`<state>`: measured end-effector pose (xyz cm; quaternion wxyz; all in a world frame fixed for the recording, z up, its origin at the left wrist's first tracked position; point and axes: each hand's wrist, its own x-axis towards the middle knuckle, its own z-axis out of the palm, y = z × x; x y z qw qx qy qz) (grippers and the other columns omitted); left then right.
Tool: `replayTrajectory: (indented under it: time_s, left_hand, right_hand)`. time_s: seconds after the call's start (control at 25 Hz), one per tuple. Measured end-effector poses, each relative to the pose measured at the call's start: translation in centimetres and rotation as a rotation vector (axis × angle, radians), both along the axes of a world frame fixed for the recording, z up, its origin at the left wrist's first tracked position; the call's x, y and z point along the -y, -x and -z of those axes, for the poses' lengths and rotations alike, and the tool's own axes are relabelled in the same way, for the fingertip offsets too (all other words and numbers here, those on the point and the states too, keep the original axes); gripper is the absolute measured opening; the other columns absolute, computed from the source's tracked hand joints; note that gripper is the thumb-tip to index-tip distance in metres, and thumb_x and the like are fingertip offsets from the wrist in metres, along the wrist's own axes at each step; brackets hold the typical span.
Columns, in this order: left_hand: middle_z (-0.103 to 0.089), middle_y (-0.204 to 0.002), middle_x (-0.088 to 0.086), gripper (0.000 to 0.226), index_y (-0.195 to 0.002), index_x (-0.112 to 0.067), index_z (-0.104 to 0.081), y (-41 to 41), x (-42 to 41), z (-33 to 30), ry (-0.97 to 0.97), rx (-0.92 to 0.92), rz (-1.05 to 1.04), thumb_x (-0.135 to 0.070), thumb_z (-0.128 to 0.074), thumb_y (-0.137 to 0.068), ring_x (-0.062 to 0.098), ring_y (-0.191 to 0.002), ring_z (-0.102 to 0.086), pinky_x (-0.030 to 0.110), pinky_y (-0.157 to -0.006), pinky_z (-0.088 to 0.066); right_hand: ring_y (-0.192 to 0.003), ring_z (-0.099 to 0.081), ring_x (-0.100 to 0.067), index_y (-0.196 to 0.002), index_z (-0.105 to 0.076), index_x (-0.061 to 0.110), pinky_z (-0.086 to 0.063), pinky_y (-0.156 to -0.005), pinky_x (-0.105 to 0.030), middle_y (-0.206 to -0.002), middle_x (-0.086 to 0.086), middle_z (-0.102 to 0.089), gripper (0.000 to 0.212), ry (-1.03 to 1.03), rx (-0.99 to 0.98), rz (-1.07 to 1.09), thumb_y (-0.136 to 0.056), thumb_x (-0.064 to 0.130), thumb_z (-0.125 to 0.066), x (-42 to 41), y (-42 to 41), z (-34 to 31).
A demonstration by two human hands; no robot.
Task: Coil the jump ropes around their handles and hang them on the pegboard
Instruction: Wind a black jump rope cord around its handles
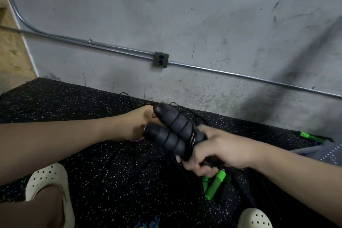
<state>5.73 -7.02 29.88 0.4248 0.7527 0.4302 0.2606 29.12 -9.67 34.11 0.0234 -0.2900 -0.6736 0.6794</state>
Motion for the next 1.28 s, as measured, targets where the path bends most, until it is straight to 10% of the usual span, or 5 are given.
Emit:
replayTrajectory:
  time_s: [0.32, 0.56, 0.88, 1.04, 1.28]
  left_hand:
    - [-0.065, -0.084, 0.011, 0.026, -0.128, -0.027, -0.052, -3.2, 2.1, -0.6, -0.291, -0.154, -0.053, -0.039, -0.039, -0.109, 0.023, -0.072, -0.059, 0.05, -0.075, -0.049]
    - [-0.052, -0.071, -0.002, 0.027, -0.091, -0.027, -0.055, -4.4, 2.7, -1.2, -0.27, -0.074, -0.08, -0.031, -0.037, -0.111, 0.015, -0.065, -0.047, 0.037, -0.066, -0.045]
    - [-0.04, -0.064, -0.009, 0.041, -0.097, -0.011, -0.056, -6.5, 3.3, -1.3, 0.097, 0.107, -0.13, -0.05, -0.042, -0.096, 0.008, -0.053, -0.032, 0.038, -0.061, -0.029]
    - [-0.032, -0.066, -0.002, 0.028, -0.085, -0.016, -0.038, -7.2, 4.3, -1.4, 0.163, 0.268, -0.114, -0.023, -0.038, -0.112, 0.002, -0.046, -0.028, 0.018, -0.05, -0.029]
    - [-0.046, -0.067, 0.003, 0.026, -0.09, -0.02, -0.047, -5.8, 4.0, -1.6, -0.188, -0.099, -0.119, -0.033, -0.036, -0.111, 0.014, -0.061, -0.04, 0.049, -0.066, -0.041]
  right_hand:
    - [-0.05, -0.038, -0.012, -0.099, -0.052, 0.008, -0.023, -0.043, -0.022, -0.068, -0.005, -0.044, 0.027, 0.183, -0.289, 0.318, -0.073, 0.007, -0.058, -2.3, -1.9, -0.5]
    - [-0.052, -0.037, -0.015, -0.096, -0.059, 0.004, -0.023, -0.043, -0.024, -0.069, -0.011, -0.045, 0.032, 0.084, -0.266, 0.4, -0.065, 0.01, -0.066, -2.5, -2.6, 0.3]
    - [-0.051, -0.04, -0.018, -0.083, -0.064, 0.0, -0.025, -0.045, -0.025, -0.071, -0.014, -0.049, 0.015, -0.071, -0.219, 0.559, -0.072, 0.009, -0.061, -2.7, -2.2, 1.0]
    - [-0.052, -0.044, -0.021, -0.081, -0.057, -0.013, -0.032, -0.045, -0.025, -0.069, -0.018, -0.05, 0.02, -0.257, -0.255, 0.546, -0.072, 0.005, -0.061, -2.5, -1.6, 1.4]
    - [-0.053, -0.04, -0.021, -0.079, -0.057, -0.005, -0.029, -0.047, -0.028, -0.068, -0.016, -0.047, 0.008, -0.18, -0.402, 0.53, -0.076, 0.003, -0.059, -2.0, -1.6, 0.6]
